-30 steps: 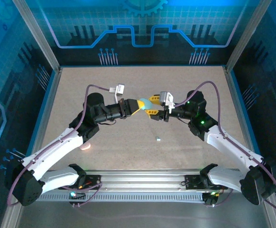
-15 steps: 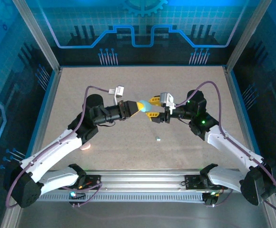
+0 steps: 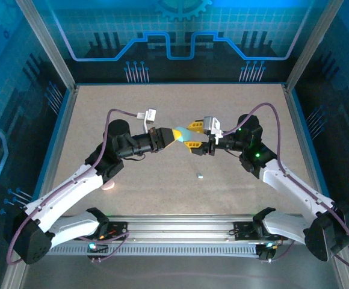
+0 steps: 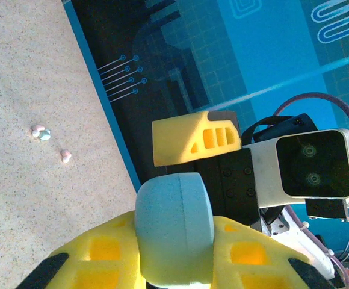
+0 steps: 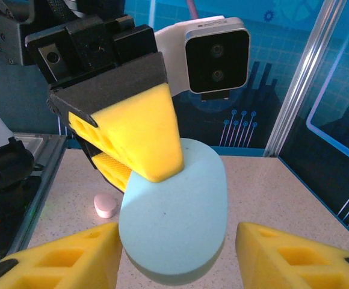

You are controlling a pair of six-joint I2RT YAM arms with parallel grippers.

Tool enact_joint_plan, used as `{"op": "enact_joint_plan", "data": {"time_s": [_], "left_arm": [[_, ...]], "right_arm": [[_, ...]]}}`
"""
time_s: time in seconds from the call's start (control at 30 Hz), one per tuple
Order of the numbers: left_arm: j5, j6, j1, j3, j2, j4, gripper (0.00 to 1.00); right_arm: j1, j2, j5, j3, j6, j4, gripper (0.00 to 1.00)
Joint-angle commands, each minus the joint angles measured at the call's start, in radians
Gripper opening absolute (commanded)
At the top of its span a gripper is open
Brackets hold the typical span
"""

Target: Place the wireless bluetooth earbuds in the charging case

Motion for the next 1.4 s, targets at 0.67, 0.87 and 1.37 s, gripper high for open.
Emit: {"op": "enact_joint_plan", "data": {"time_s": [0.67,0.87,1.37], "left_arm": [[0.018,0.05,0.005,-0.012,-0.002,0.01,0.31],[0.017,0.266,0.005,0.026,-0.021,-0.114,0.6],[0.204,1.197,0.002,-0.041,-0.13,-0.092,0.68]], "right_arm": [[0.016,-0.002,-0.028,0.032,-0.017,-0.038,0.34],[-0.008,0.034,-0.171,0.12,-0.03,-0.204,0.33],[-0.039,0.144,-0.439,0.342,-0.213,-0.616,0.35]]}}
